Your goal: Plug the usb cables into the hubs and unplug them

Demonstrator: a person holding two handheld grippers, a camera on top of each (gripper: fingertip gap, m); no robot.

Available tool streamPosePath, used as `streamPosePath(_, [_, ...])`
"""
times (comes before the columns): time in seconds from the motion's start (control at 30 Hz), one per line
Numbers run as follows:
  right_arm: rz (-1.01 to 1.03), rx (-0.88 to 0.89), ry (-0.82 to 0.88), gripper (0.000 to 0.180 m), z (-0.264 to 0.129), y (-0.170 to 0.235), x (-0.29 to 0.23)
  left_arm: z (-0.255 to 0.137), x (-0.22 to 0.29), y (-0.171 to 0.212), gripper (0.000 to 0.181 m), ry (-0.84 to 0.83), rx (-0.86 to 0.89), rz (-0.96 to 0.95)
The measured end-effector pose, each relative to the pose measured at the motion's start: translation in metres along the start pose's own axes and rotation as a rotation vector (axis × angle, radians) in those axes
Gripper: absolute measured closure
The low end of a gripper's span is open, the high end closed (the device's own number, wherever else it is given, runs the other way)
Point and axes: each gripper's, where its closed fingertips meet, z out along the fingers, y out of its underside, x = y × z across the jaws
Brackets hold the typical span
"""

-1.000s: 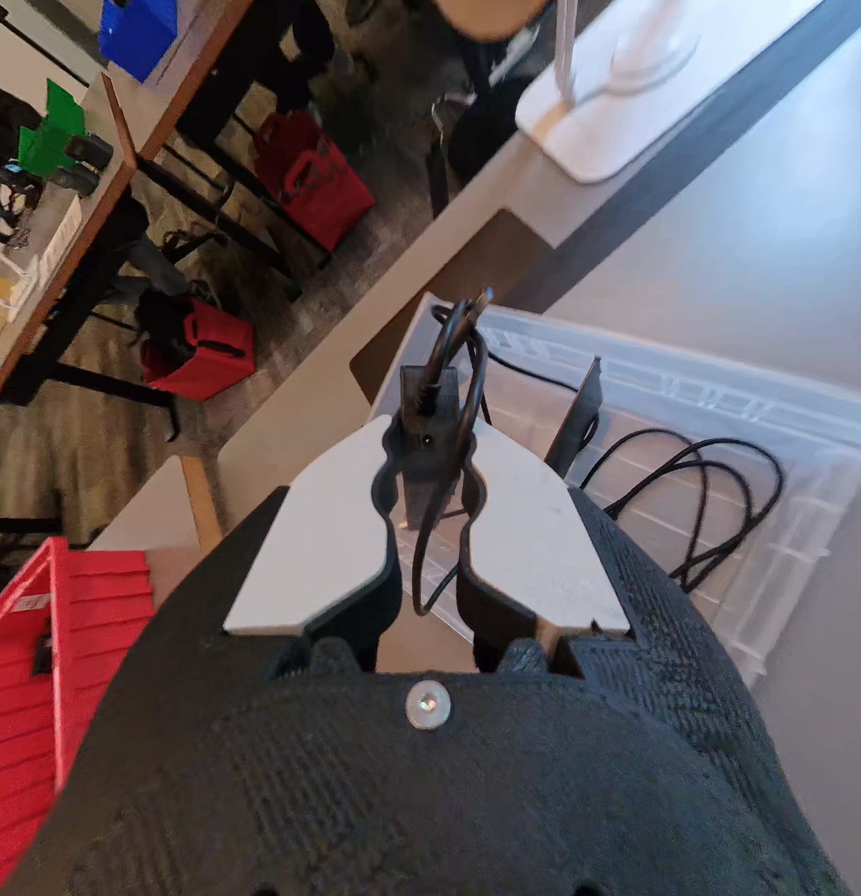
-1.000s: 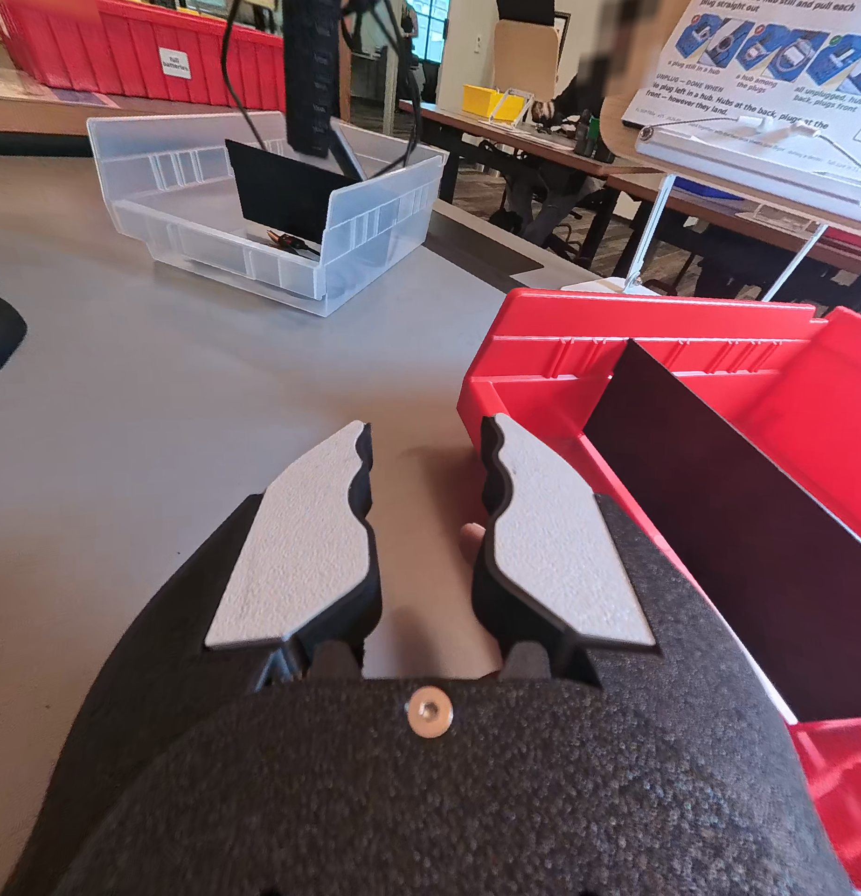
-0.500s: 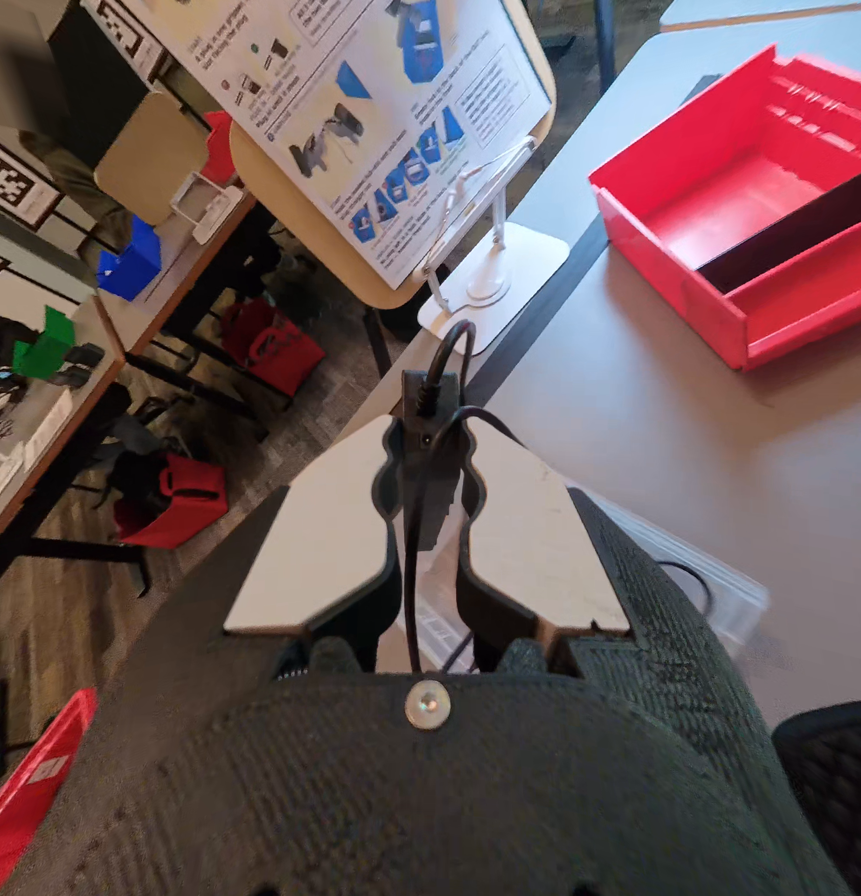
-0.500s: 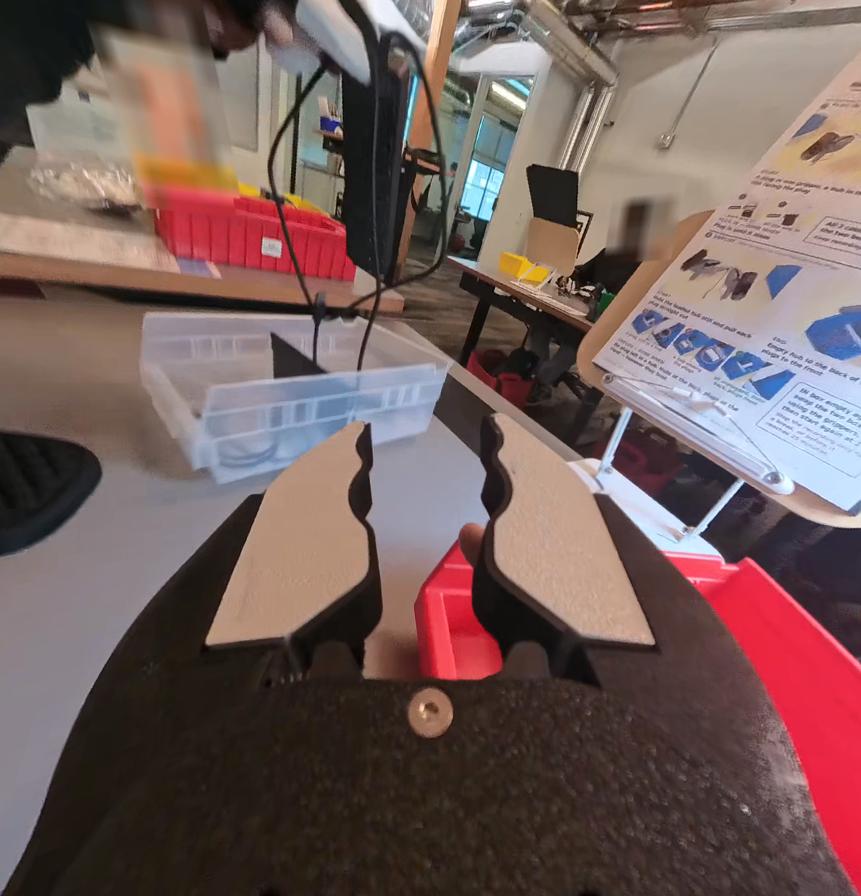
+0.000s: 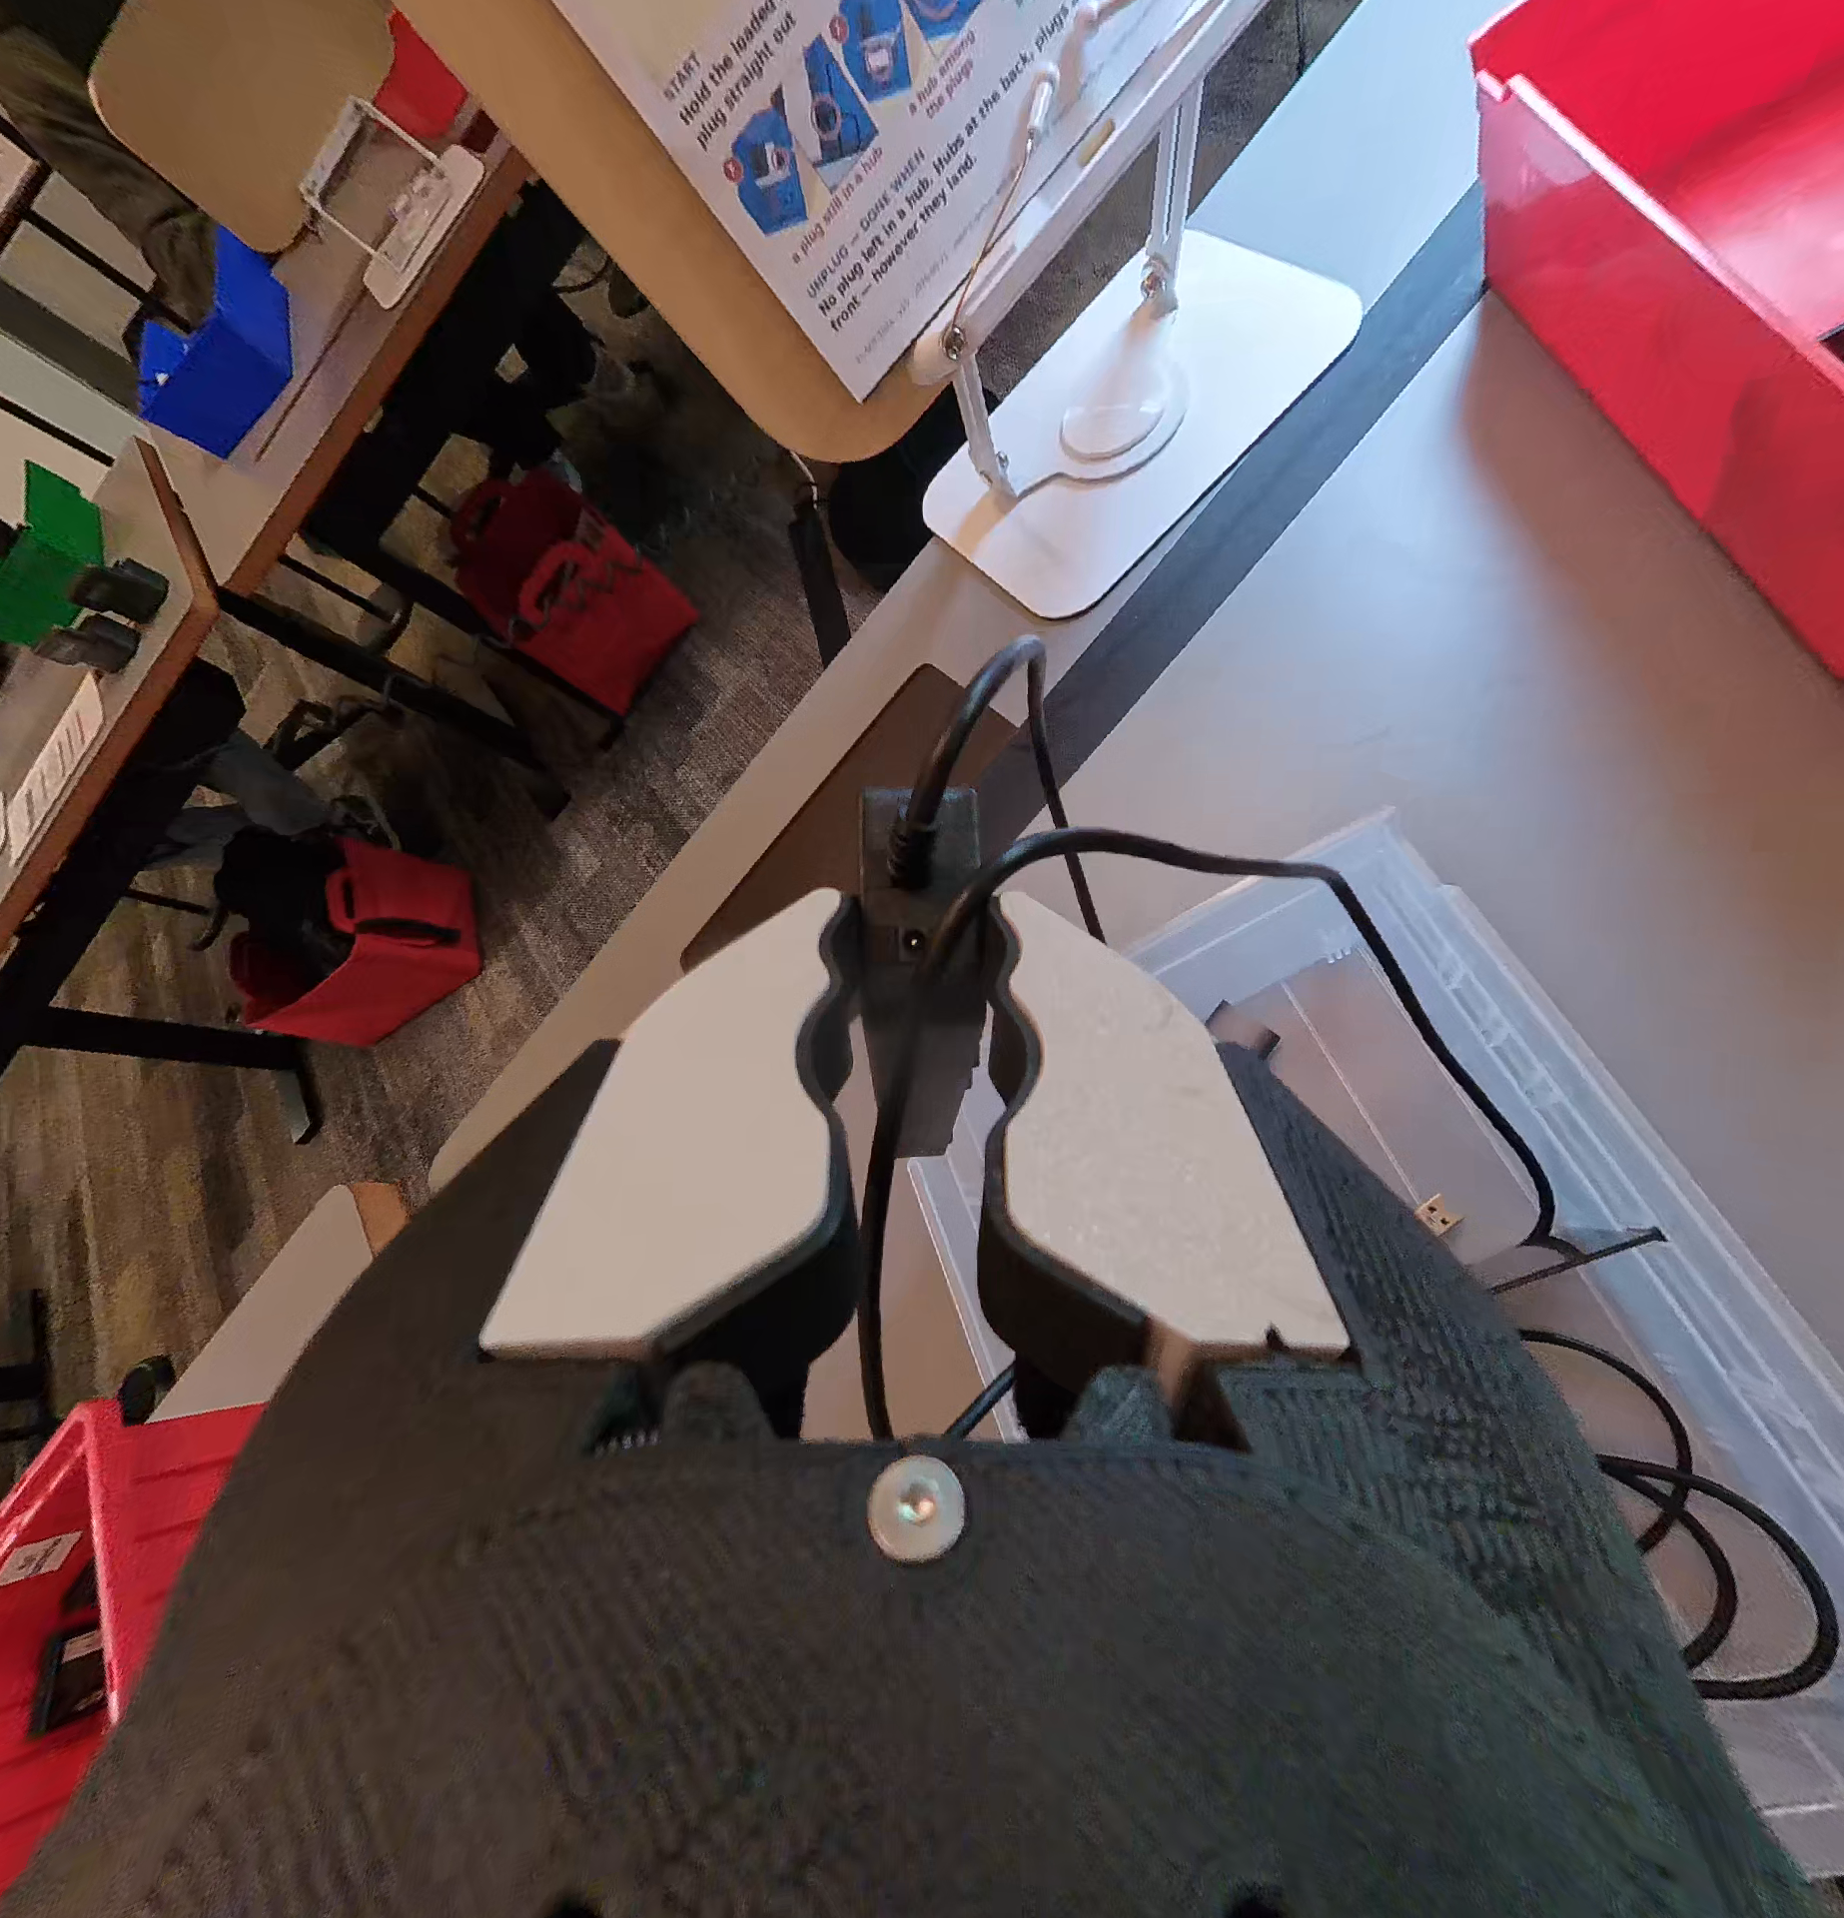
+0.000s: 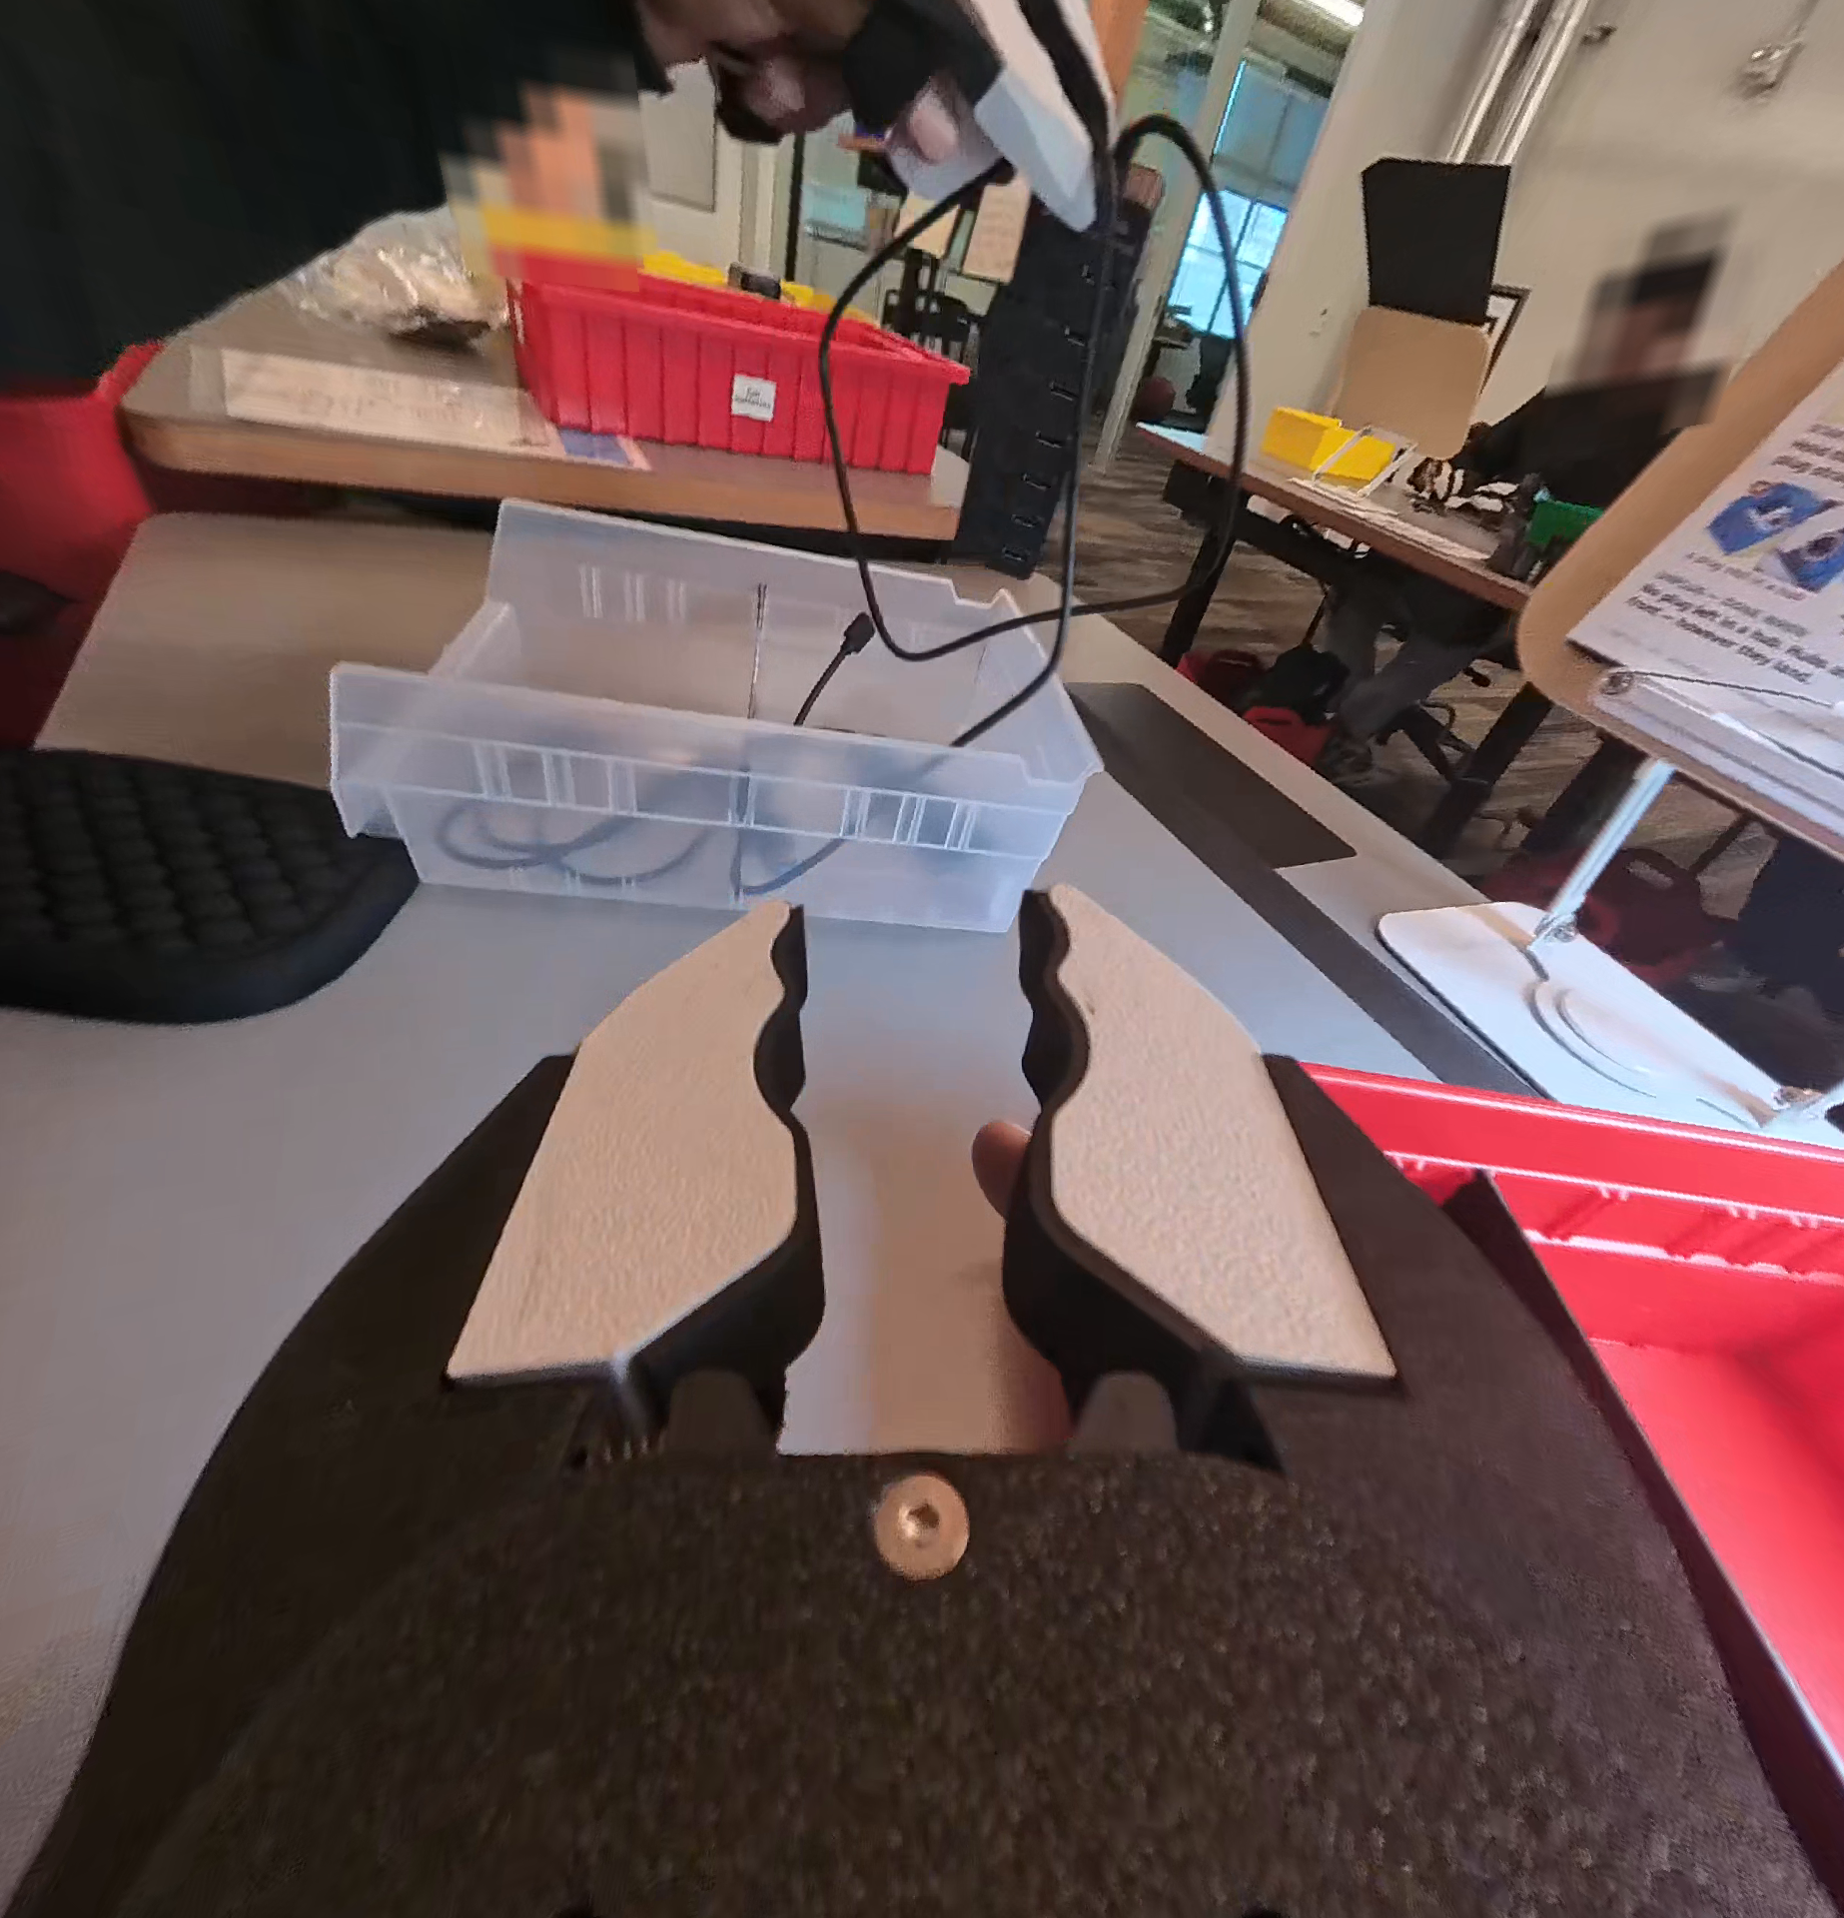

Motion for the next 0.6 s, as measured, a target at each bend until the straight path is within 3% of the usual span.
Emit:
streamPosePath(0.37, [0.033, 0.016, 0.036, 0.141, -0.022, 0.001, 0.009, 0.0, 0.07, 0.033, 0.158, 0.319, -0.013, -0.021])
streamPosePath(0.6, [0.096, 0.026, 0.081, 0.142, -0.045, 0.01, 0.018, 0.02, 0.075, 0.075, 0.157, 0.311, -0.067, -0.061])
